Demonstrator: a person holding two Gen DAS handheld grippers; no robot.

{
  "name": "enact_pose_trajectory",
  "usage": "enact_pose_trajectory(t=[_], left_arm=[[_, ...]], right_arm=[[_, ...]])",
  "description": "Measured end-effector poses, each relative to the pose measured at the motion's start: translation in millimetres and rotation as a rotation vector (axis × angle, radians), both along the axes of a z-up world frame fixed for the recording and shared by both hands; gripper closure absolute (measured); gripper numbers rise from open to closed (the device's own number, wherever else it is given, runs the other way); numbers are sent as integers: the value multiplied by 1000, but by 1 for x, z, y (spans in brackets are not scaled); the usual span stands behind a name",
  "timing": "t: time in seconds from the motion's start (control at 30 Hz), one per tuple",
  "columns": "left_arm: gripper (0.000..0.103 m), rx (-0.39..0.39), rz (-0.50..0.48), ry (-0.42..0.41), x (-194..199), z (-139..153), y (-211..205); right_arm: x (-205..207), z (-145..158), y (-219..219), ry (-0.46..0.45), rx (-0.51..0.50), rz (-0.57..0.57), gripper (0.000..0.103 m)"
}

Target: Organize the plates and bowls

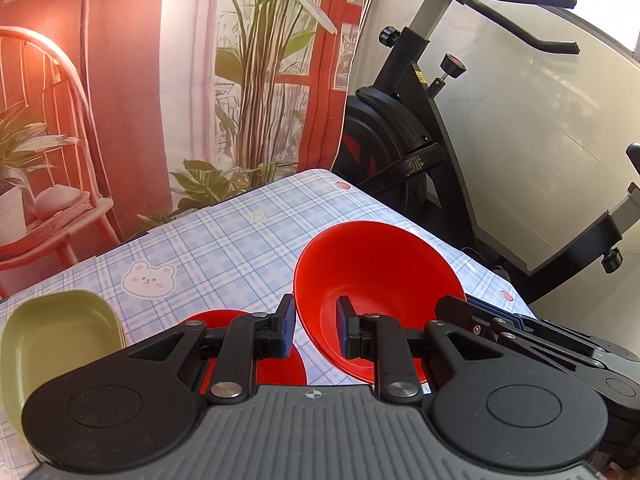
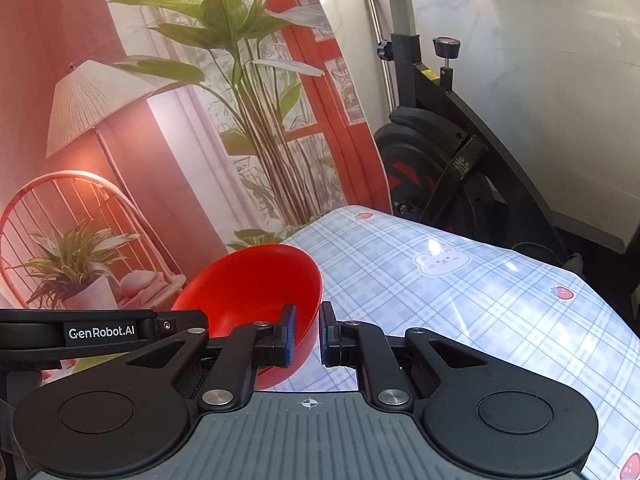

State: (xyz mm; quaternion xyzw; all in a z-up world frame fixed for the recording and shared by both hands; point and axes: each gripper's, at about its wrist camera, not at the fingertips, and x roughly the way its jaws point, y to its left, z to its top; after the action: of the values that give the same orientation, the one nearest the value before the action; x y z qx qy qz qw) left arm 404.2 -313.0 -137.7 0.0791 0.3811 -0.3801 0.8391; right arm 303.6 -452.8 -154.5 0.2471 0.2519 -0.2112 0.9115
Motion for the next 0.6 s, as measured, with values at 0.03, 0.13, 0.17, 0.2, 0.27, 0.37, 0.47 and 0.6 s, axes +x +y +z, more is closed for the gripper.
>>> enact_pose_trajectory(t=[0.03,0.13,0.17,0.2,0.27,0.37,0.47,0.6], left_arm=[[80,-3,3,1,0,1,3],[80,-11,8,4,0,4,10],[80,-11,9,3,1,5,13],[80,-12,9,4,1,6,16],[80,-17,15,9,2,7,22],[80,-25,31,12,3,9,31],[80,-44,52,12,1,10,44],[80,-52,87,29,4,6,58]], right_arm=[[0,1,2,1,0,6,91],[2,3,7,1,11,16,91],[2,4,8,1,12,19,91],[3,4,11,2,12,26,91],[5,5,15,3,13,34,92],[8,7,21,2,16,48,92],[12,8,28,-6,21,63,91],[19,3,37,2,34,93,92]])
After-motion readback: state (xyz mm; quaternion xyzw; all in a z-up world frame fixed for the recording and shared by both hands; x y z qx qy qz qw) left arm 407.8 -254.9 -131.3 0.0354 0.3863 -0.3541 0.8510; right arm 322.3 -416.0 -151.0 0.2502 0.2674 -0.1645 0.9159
